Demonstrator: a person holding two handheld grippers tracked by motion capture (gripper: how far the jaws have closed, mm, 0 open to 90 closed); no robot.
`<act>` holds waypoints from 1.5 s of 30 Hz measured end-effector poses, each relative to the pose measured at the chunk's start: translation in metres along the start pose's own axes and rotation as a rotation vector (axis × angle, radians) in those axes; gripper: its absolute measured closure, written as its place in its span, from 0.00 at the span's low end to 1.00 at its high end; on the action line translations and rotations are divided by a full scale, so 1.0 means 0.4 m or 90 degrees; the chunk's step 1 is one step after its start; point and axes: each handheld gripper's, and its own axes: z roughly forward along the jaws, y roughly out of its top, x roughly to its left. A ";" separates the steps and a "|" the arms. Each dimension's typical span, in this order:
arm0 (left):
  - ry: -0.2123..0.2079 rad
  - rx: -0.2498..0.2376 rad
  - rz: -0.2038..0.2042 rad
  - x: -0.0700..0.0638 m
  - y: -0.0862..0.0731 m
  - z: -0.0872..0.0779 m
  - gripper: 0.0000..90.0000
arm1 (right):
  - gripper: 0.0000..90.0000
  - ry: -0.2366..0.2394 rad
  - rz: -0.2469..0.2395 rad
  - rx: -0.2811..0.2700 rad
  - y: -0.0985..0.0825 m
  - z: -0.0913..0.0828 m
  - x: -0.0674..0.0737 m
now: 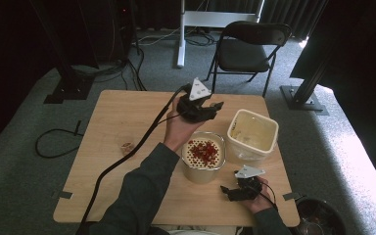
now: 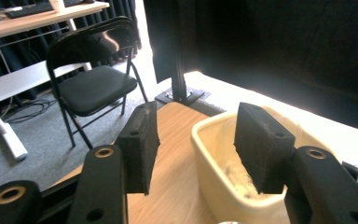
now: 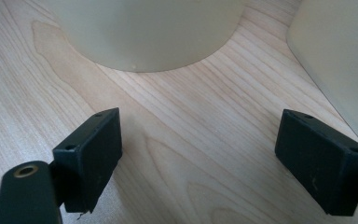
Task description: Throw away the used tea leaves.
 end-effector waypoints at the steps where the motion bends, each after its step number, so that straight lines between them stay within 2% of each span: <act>1: 0.001 -0.001 -0.003 0.003 -0.006 -0.012 0.55 | 0.16 0.000 0.000 0.000 0.000 0.000 0.000; 5: 0.014 -0.002 -0.005 0.012 -0.032 -0.056 0.53 | 0.16 0.000 0.000 0.000 0.000 0.000 0.000; 10: 0.037 0.020 0.003 0.023 -0.075 -0.102 0.49 | 0.16 0.000 -0.001 0.000 0.000 0.000 0.000; 16: 0.049 0.045 -0.025 0.048 -0.141 -0.142 0.49 | 0.16 -0.001 -0.001 0.000 0.000 0.000 0.000; 21: 0.068 0.071 -0.028 0.056 -0.184 -0.167 0.47 | 0.16 -0.001 0.000 -0.001 0.000 0.000 0.000; 26: 0.080 0.080 -0.032 0.069 -0.229 -0.204 0.42 | 0.16 -0.001 0.000 0.000 0.000 0.000 0.000; 30: 0.091 0.086 -0.059 0.093 -0.276 -0.236 0.38 | 0.16 -0.001 0.001 -0.001 0.000 0.000 0.000; 34: 0.118 0.101 -0.058 0.105 -0.317 -0.267 0.33 | 0.16 -0.001 0.000 -0.001 0.000 0.000 0.000; 39: 0.142 0.090 -0.085 0.133 -0.364 -0.315 0.28 | 0.16 -0.002 0.000 -0.001 0.000 0.000 0.000; 45: 0.179 0.086 -0.100 0.159 -0.431 -0.380 0.23 | 0.16 -0.003 0.001 -0.001 0.000 0.000 0.001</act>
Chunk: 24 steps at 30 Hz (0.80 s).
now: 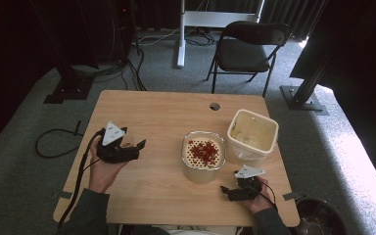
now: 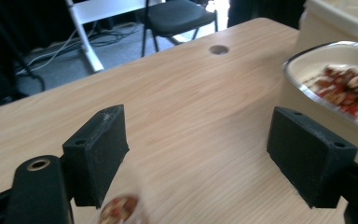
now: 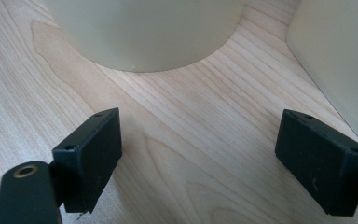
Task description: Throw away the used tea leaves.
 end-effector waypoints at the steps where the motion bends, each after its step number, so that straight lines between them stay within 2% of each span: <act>1: 0.009 -0.002 -0.006 0.010 -0.015 -0.007 0.23 | 0.20 -0.002 0.000 -0.002 0.000 -0.001 0.000; 4: 0.024 -0.001 -0.030 0.039 -0.066 -0.021 0.22 | 0.44 -0.001 -0.002 -0.009 0.004 -0.007 0.003; 6: 0.027 0.006 -0.043 0.051 -0.099 -0.021 0.22 | 0.61 -0.021 -0.002 -0.011 0.011 -0.011 0.006; 8: 0.032 0.015 -0.046 0.059 -0.132 -0.017 0.22 | 0.72 -0.035 0.004 -0.029 0.020 -0.017 0.010; 9: 0.032 0.015 -0.046 0.059 -0.132 -0.017 0.22 | 0.72 -0.035 0.004 -0.029 0.020 -0.017 0.010; 10: 0.035 0.020 -0.048 0.066 -0.153 -0.010 0.22 | 0.75 -0.046 0.007 -0.041 0.028 -0.018 0.012; 11: 0.035 0.021 -0.052 0.069 -0.163 -0.006 0.22 | 0.78 -0.068 0.010 -0.052 0.040 -0.017 0.017; 14: 0.037 0.023 -0.066 0.085 -0.196 0.012 0.22 | 0.83 -0.110 0.017 -0.060 0.063 -0.010 0.024; 15: 0.037 0.023 -0.066 0.085 -0.196 0.012 0.22 | 0.83 -0.110 0.017 -0.060 0.063 -0.010 0.024; 16: 0.025 0.030 -0.080 0.100 -0.216 0.032 0.22 | 0.84 -0.121 0.022 -0.063 0.071 -0.007 0.024; 17: 0.021 0.033 -0.084 0.104 -0.221 0.040 0.22 | 0.88 -0.139 0.045 -0.072 0.085 0.002 0.020; 21: 0.018 0.041 -0.066 0.114 -0.229 0.077 0.22 | 0.94 -0.154 0.070 -0.082 0.099 0.020 0.014; 24: 0.026 0.057 -0.055 0.124 -0.228 0.115 0.22 | 0.96 -0.146 0.081 -0.089 0.105 0.031 0.011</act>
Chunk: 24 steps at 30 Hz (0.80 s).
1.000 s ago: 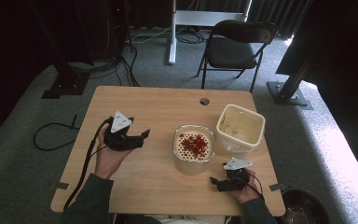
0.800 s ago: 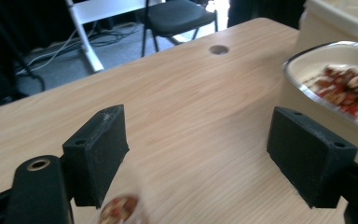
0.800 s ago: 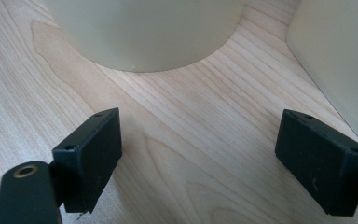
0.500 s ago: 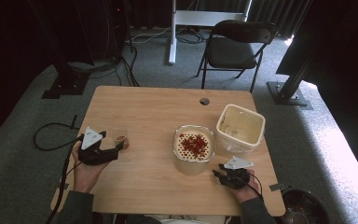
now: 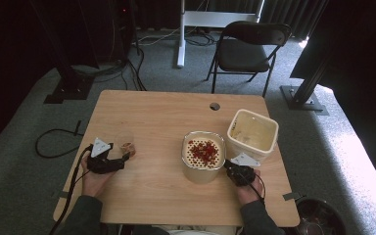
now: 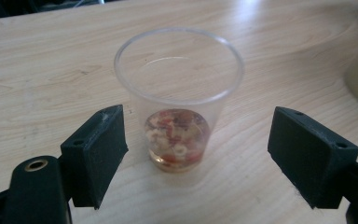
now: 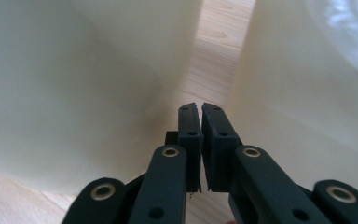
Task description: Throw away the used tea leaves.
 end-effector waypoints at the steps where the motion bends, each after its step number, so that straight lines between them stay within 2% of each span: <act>1: 0.000 -0.003 -0.002 0.005 0.002 0.009 0.22 | 0.96 -0.002 -0.004 0.000 0.001 0.004 0.002; 3: 0.000 -0.004 -0.004 0.008 0.004 0.016 0.22 | 0.96 -0.003 -0.008 0.000 0.001 0.008 0.003; 4: -0.008 -0.010 -0.010 0.019 0.010 0.038 0.22 | 0.96 -0.002 -0.006 0.001 0.001 0.010 0.005; 8: -0.025 -0.032 -0.003 0.020 0.022 0.063 0.25 | 0.97 0.002 -0.001 -0.003 0.004 0.023 0.003; 12: -0.013 -0.037 0.004 0.014 0.032 0.081 0.30 | 1.00 0.017 0.008 -0.005 0.003 0.027 -0.003; 17: -0.005 -0.042 0.022 -0.002 0.033 0.083 0.32 | 1.00 0.024 0.014 -0.007 0.002 0.028 -0.005; 24: -0.024 -0.060 0.021 -0.018 0.034 0.068 0.35 | 1.00 0.028 0.016 -0.005 0.001 0.026 -0.005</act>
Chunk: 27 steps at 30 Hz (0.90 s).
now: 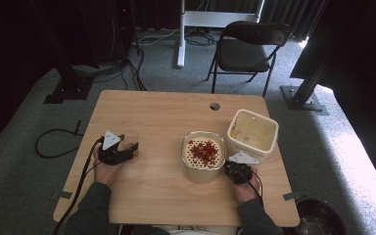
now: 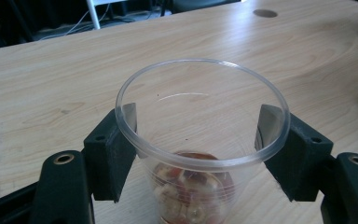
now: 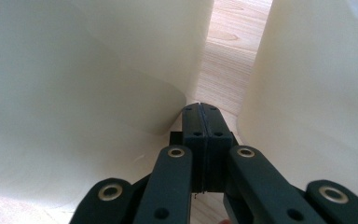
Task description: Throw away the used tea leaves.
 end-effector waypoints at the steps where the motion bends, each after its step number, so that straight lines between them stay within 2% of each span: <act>1: -0.003 -0.001 0.004 -0.002 0.002 -0.003 0.35 | 1.00 0.001 0.001 0.000 0.000 0.000 0.000; 6: -0.019 0.003 0.018 -0.010 -0.001 -0.001 0.35 | 1.00 0.019 -0.004 -0.003 -0.001 0.001 0.003; 16: -0.030 -0.011 0.001 -0.006 -0.023 0.008 0.32 | 1.00 0.058 -0.040 -0.007 0.005 0.012 0.036; 21: -0.025 -0.014 0.001 -0.006 -0.023 0.017 0.30 | 0.95 0.044 -0.034 0.001 0.014 0.027 0.030; 25: -0.015 -0.012 0.005 -0.014 -0.017 0.018 0.34 | 0.98 0.039 -0.030 0.003 0.025 0.037 0.028; 27: -0.020 -0.010 0.007 -0.018 -0.014 0.015 0.36 | 1.00 0.040 -0.035 0.004 0.027 0.037 0.029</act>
